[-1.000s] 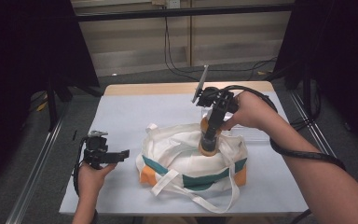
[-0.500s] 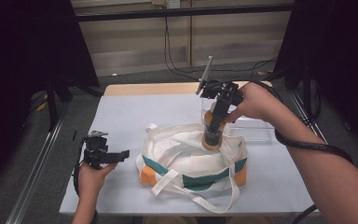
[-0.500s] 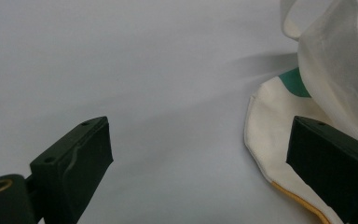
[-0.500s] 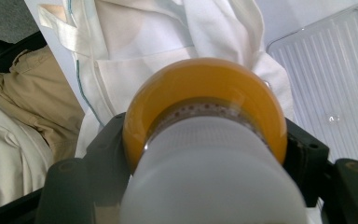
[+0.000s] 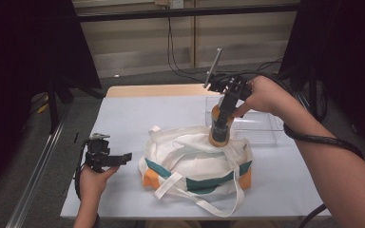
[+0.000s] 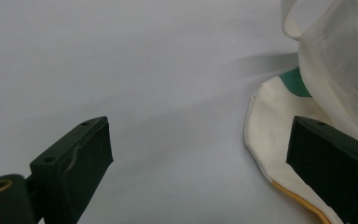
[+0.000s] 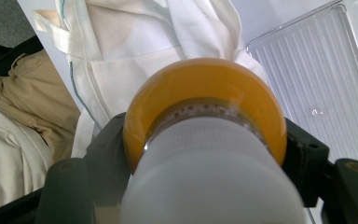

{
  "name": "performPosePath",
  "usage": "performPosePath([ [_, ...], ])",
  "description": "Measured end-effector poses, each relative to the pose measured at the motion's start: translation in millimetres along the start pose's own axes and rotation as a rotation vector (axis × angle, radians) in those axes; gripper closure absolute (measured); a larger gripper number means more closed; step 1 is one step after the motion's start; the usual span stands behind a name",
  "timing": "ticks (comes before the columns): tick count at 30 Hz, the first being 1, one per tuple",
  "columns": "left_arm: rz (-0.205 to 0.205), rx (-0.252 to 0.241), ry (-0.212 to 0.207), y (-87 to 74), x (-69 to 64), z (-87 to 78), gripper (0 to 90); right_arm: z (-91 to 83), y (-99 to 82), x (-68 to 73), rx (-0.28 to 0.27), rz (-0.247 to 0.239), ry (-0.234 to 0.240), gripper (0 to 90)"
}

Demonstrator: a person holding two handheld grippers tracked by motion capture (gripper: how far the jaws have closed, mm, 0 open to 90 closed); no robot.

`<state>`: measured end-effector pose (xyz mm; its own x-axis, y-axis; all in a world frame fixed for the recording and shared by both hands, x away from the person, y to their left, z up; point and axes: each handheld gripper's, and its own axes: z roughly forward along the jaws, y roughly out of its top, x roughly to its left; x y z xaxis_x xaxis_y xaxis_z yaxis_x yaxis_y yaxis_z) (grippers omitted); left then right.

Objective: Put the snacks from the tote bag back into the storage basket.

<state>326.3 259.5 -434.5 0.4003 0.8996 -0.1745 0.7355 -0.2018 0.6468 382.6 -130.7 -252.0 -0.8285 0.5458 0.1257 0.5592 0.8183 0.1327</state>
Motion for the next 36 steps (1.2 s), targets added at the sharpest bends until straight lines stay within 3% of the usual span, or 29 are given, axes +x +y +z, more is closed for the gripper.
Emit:
performPosePath([
  [21,0.005,0.005,0.004,-0.3,1.8,-1.6,6.5,-12.0,-1.5,-24.5,-0.005,0.057,-0.005,30.3],
  [36,0.004,0.008,0.002,-0.8,1.6,-0.9,6.5,-15.3,0.4,-41.9,0.021,0.084,-0.057,30.3],
])
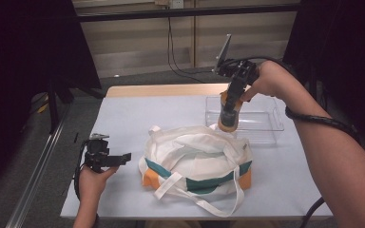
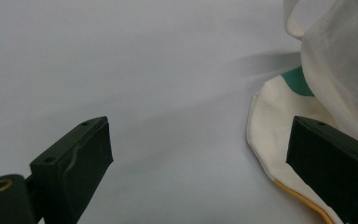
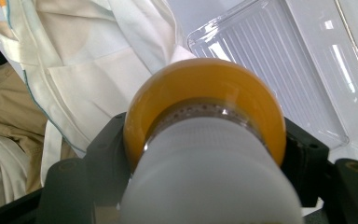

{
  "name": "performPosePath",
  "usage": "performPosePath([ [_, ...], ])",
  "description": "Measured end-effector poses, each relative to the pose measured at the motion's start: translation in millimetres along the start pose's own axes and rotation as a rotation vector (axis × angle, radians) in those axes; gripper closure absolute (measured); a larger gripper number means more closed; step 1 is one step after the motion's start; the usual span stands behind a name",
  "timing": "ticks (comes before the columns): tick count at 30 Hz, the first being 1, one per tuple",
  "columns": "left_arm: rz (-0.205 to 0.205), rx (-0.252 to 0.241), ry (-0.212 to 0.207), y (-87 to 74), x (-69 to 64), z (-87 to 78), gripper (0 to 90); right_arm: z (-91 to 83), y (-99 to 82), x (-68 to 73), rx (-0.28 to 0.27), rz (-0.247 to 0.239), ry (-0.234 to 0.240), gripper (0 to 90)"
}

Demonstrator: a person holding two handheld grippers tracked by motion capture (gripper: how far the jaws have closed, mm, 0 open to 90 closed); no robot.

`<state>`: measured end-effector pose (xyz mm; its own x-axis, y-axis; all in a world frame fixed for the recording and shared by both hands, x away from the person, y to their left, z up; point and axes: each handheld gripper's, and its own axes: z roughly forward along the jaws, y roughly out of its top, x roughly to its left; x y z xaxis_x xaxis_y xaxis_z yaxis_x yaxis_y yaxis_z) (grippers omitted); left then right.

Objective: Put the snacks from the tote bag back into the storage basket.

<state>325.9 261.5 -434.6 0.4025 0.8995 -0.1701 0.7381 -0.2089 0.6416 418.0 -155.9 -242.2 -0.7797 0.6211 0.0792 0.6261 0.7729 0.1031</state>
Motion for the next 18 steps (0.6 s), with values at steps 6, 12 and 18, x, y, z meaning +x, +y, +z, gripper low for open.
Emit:
performPosePath([
  [6,-0.001,0.001,0.000,-0.3,0.3,-0.1,6.5,1.4,2.7,-2.0,-0.004,-0.009,-0.002,30.3],
  [12,0.002,0.001,0.004,-0.2,0.2,-0.1,6.5,2.6,6.1,-5.4,-0.004,-0.021,-0.018,30.3],
  [18,0.014,0.003,0.004,0.4,0.9,-0.8,6.5,5.2,9.0,-9.5,0.002,-0.005,-0.025,30.4],
])
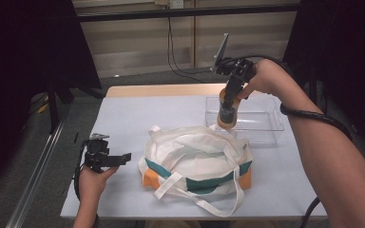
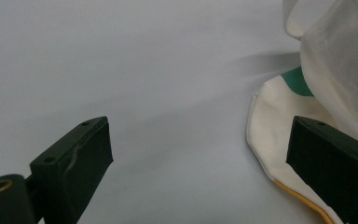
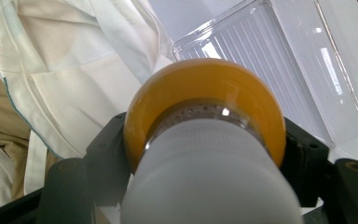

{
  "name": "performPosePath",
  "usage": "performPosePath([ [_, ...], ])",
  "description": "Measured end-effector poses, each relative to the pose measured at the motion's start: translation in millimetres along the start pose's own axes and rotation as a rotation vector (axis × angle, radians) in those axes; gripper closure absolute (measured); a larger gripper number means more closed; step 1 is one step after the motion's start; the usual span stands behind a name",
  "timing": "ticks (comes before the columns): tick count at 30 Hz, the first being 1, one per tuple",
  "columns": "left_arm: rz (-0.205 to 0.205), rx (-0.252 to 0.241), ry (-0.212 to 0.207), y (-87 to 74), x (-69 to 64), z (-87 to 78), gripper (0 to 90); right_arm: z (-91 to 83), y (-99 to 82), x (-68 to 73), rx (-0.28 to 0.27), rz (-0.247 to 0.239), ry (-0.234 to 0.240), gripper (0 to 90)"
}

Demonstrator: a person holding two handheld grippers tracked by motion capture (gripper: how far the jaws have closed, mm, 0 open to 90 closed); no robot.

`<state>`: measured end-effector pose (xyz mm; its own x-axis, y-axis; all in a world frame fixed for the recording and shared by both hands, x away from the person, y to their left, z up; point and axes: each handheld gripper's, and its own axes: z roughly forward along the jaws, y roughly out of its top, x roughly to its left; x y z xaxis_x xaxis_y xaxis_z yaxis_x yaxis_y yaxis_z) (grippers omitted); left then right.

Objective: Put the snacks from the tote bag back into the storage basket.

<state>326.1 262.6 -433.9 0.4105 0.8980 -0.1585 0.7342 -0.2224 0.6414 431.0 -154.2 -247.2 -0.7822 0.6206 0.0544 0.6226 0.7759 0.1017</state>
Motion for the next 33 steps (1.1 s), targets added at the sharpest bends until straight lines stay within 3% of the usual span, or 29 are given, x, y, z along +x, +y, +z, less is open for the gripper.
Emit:
performPosePath([
  [16,-0.011,-0.005,0.001,-0.7,-0.9,1.4,6.5,1.1,4.7,-10.3,0.000,0.030,-0.005,30.4],
  [22,0.000,-0.002,0.006,-0.2,-2.0,0.6,6.6,11.1,8.8,-14.5,-0.001,-0.003,-0.005,30.4],
  [33,-0.002,-0.004,0.003,0.0,-1.6,0.1,6.5,16.4,14.5,-17.3,0.000,0.005,-0.021,30.4],
])
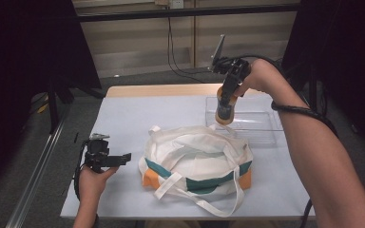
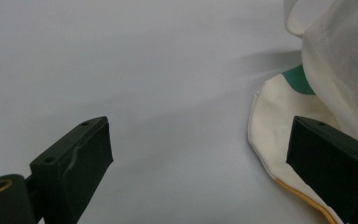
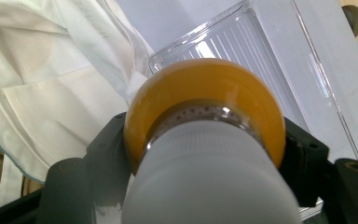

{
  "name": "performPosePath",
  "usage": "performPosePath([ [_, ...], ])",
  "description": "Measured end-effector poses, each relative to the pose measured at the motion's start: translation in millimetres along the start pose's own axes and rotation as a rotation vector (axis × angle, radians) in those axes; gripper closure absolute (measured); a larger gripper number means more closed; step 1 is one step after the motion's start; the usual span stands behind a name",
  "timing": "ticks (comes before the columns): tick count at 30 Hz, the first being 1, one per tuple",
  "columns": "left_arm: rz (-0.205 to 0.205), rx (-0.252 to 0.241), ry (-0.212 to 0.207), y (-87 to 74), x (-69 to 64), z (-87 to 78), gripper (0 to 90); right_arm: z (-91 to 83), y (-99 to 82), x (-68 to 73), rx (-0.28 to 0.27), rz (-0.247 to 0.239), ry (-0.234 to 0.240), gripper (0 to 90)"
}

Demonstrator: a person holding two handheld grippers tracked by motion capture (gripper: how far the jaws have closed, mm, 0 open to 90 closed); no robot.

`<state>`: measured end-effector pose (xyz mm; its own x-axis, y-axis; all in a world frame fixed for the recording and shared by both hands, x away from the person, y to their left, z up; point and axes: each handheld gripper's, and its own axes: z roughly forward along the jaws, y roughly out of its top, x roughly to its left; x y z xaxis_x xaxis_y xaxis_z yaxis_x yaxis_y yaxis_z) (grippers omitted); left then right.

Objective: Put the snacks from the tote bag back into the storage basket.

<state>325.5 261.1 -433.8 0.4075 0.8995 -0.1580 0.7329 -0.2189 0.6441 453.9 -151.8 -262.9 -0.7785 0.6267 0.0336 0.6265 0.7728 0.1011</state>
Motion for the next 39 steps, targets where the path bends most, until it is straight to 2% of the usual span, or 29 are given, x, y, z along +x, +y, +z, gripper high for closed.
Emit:
performPosePath([
  [2,0.005,0.002,-0.001,0.2,-0.3,-0.1,6.5,3.8,1.2,-1.4,-0.007,-0.021,-0.005,30.4],
  [3,0.006,0.003,-0.001,0.2,-0.4,-0.1,6.4,4.4,2.3,-0.3,0.000,-0.003,-0.001,30.4],
  [5,0.009,0.005,0.000,0.3,-0.4,-0.1,6.5,7.9,2.9,-1.5,-0.004,-0.027,-0.005,30.4],
  [10,0.009,0.006,0.002,0.2,-0.4,0.5,6.5,13.5,5.6,0.1,0.005,-0.015,0.004,30.4],
  [13,0.008,0.006,0.000,0.3,-0.5,0.5,6.5,17.0,6.4,-0.8,-0.001,-0.036,0.005,30.4],
  [17,0.000,-0.003,0.003,0.1,-1.7,1.1,6.5,19.2,7.5,0.7,-0.001,-0.025,0.013,30.4],
  [19,-0.001,-0.004,0.003,0.1,-1.9,1.1,6.5,20.9,7.9,-0.1,-0.005,-0.040,0.013,30.4],
  [21,-0.001,-0.003,0.003,0.1,-1.8,1.1,6.4,22.3,9.5,1.8,0.004,-0.032,0.014,30.4],
  [29,0.006,0.002,0.001,0.0,-1.4,0.5,6.5,28.7,12.4,2.5,0.003,-0.055,0.017,30.4],
  [39,0.009,0.004,0.001,0.2,-1.5,0.2,6.5,36.6,15.7,5.0,0.007,-0.061,0.020,30.4],
])
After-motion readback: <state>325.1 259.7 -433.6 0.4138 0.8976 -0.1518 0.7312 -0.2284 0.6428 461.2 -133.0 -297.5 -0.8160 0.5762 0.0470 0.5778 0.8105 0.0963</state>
